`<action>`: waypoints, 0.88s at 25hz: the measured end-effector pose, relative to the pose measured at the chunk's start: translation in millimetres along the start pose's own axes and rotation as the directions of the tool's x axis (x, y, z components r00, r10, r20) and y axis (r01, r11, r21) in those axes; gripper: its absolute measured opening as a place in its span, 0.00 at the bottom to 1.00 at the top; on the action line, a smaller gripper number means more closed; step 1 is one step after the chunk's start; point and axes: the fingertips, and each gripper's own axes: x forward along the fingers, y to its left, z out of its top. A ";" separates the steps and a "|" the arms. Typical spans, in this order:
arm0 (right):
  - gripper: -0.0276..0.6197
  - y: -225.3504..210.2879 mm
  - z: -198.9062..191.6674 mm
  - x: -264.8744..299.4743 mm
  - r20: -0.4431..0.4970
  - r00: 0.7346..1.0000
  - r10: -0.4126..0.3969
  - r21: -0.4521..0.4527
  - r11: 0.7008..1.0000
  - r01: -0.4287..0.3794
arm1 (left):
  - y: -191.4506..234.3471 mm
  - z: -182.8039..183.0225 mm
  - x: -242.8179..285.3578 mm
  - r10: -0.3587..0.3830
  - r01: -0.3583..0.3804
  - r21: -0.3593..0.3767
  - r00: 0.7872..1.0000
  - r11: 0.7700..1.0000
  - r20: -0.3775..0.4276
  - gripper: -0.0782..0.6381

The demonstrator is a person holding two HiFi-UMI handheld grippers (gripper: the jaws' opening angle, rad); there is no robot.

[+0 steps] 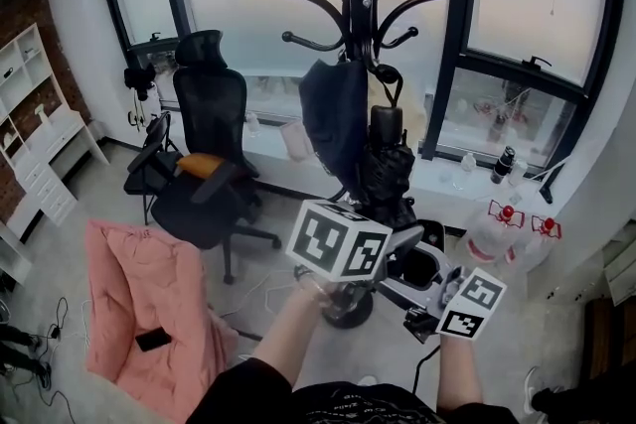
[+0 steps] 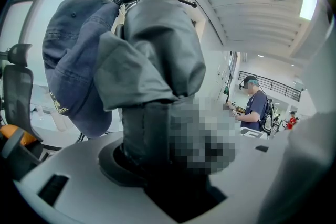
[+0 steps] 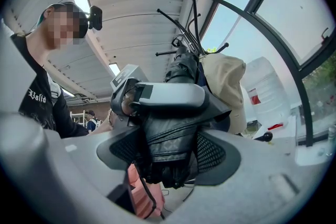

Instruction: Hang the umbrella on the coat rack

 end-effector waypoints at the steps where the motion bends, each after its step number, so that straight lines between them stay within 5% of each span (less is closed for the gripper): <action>1: 0.52 -0.6 0.5 0.1 0.002 1.000 0.001 0.001 1.000 -0.001 | 0.3 0.5 0.4 0.001 -0.001 0.001 1.000 1.000 -0.001 0.49; 22: 0.52 2.6 6.2 -4.2 0.013 0.998 0.058 0.004 0.998 -0.058 | -2.0 3.7 -2.8 -0.002 0.002 0.002 1.000 1.000 -0.018 0.49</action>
